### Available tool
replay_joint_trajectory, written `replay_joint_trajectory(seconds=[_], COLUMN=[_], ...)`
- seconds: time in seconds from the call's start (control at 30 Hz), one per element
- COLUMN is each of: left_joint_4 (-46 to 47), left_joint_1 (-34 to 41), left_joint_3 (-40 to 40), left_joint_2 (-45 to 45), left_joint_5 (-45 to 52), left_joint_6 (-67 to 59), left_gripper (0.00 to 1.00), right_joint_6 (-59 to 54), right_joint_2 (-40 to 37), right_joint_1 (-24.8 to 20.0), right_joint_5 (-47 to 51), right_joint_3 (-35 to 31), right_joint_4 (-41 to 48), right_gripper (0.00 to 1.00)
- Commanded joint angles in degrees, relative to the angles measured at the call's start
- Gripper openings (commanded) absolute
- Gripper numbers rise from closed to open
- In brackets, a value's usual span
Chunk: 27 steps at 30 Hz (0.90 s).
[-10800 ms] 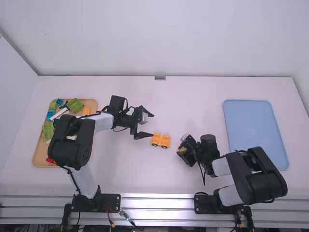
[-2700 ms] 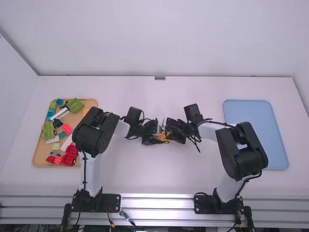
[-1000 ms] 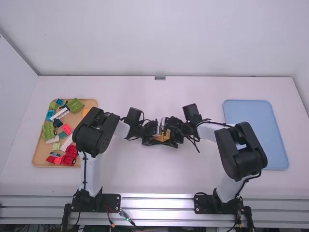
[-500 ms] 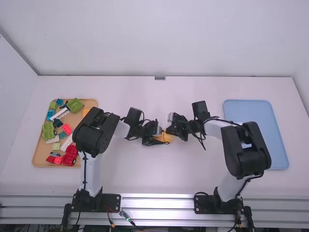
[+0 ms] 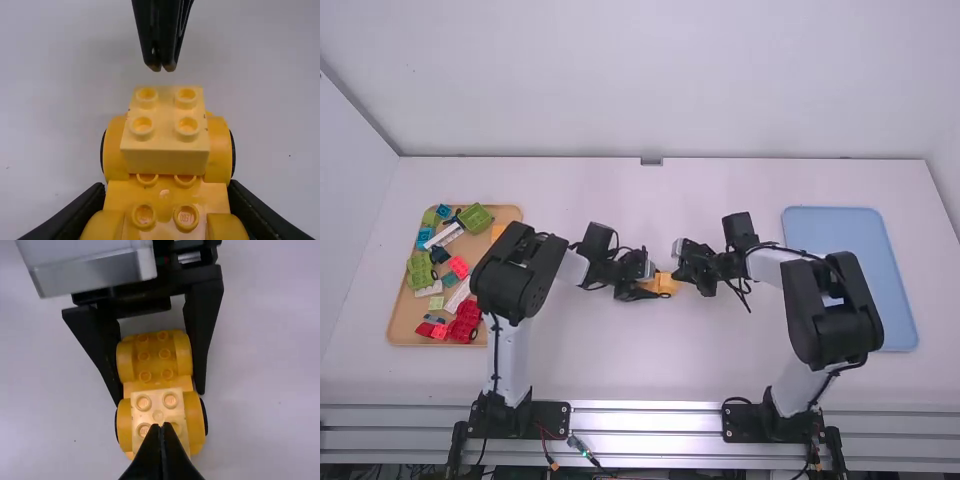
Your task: Assemble lego blocks to make yellow taxi
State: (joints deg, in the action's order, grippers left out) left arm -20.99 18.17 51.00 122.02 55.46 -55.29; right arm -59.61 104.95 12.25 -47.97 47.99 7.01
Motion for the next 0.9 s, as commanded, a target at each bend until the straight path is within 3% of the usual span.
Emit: replay_joint_trajectory(seconds=[0.0, 0.17, 0.37, 0.87], left_joint_4=[0.94, 0.94, 1.03, 0.96], left_joint_1=[-0.17, -0.15, -0.15, -0.17], left_joint_3=[-0.76, -0.76, -0.76, -0.76], left_joint_2=[0.79, 0.79, 0.79, 0.79], left_joint_5=[-2.58, -2.60, -2.60, -2.60], left_joint_6=[0.44, 0.42, 0.55, 1.92], left_gripper=[0.40, 0.40, 0.39, 0.39], right_joint_6=[-0.26, -0.24, 4.20, 4.13], right_joint_2=[-0.79, -0.79, 1.42, 1.53], right_joint_1=[0.17, 0.31, 3.67, 5.07], right_joint_5=[-0.24, -0.42, 1.73, 3.78], right_joint_3=[-1.66, -1.97, -1.88, -1.79], right_joint_4=[-0.81, -1.18, -5.75, -5.11], right_gripper=[0.00, 0.00, 0.00, 0.00])
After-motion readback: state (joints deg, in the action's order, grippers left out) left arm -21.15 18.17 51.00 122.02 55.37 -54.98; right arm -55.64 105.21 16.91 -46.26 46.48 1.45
